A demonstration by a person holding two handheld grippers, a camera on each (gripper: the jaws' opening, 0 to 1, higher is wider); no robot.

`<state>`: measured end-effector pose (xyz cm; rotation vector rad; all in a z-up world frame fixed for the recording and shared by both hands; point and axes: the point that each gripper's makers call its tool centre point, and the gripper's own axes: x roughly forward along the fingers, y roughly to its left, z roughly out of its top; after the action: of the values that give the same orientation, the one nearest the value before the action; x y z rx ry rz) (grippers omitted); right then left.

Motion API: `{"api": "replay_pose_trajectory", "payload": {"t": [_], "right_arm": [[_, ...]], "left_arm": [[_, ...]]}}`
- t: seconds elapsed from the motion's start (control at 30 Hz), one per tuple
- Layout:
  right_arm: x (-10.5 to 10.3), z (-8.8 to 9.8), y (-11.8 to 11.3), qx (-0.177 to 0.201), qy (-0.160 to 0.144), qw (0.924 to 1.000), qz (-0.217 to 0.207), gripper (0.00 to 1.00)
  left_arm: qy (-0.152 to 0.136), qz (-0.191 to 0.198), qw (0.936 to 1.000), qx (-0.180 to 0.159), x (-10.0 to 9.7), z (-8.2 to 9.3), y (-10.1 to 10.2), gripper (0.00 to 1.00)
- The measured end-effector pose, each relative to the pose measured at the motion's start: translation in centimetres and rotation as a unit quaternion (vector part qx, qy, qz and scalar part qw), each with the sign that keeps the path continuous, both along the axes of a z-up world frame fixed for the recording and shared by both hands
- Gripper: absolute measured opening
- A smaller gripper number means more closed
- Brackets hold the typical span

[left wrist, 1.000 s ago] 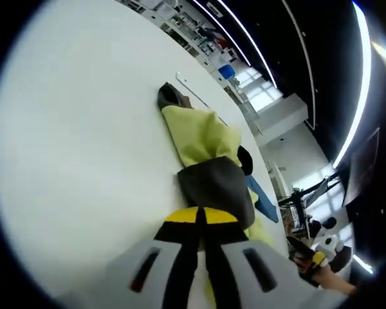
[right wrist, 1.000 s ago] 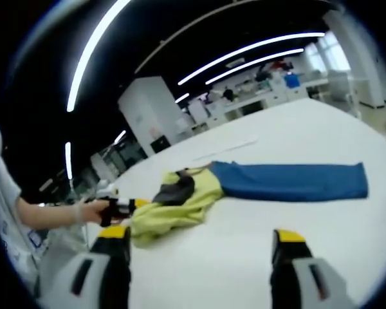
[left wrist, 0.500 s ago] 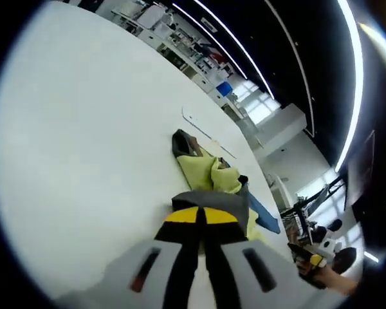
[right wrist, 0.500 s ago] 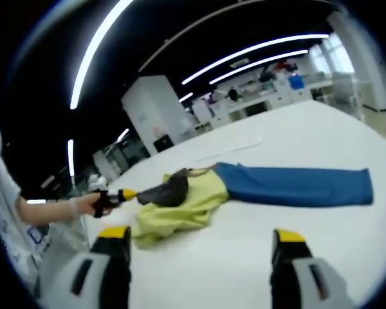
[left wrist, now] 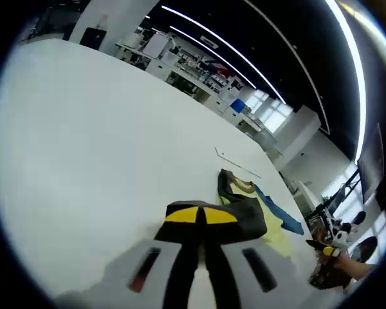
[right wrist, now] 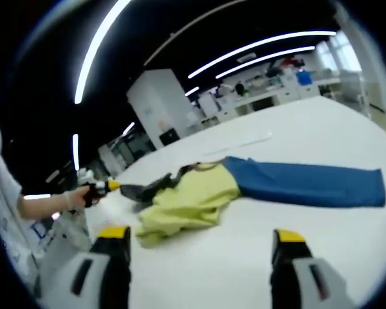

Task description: Fold the garment on the visible template until the final outline fits inside the template.

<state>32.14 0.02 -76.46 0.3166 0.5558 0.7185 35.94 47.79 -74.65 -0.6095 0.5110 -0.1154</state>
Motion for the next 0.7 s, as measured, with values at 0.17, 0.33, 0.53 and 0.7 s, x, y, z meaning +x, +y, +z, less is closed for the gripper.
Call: {"api": "replay_pose_trajectory", "payload": {"t": [0.17, 0.33, 0.53, 0.7], "right_arm": [[-0.1, -0.2, 0.4, -0.004, 0.004, 1.0000, 0.004, 0.90], [-0.1, -0.5, 0.4, -0.005, 0.006, 1.0000, 0.002, 0.91], [-0.2, -0.7, 0.2, -0.008, 0.011, 0.9999, -0.002, 0.90], [-0.2, -1.0, 0.0, -0.009, 0.016, 0.9998, -0.007, 0.90]], "left_arm": [[0.018, 0.035, 0.9990, 0.020, -1.1, -1.2, 4.4, 0.00], [0.030, 0.074, 0.9966, 0.020, -1.7, -2.3, 7.0, 0.00], [0.042, 0.095, 0.9940, 0.033, -2.5, -3.9, 10.2, 0.00], [0.047, 0.110, 0.9919, 0.043, -2.6, -4.6, 11.1, 0.00]]}}
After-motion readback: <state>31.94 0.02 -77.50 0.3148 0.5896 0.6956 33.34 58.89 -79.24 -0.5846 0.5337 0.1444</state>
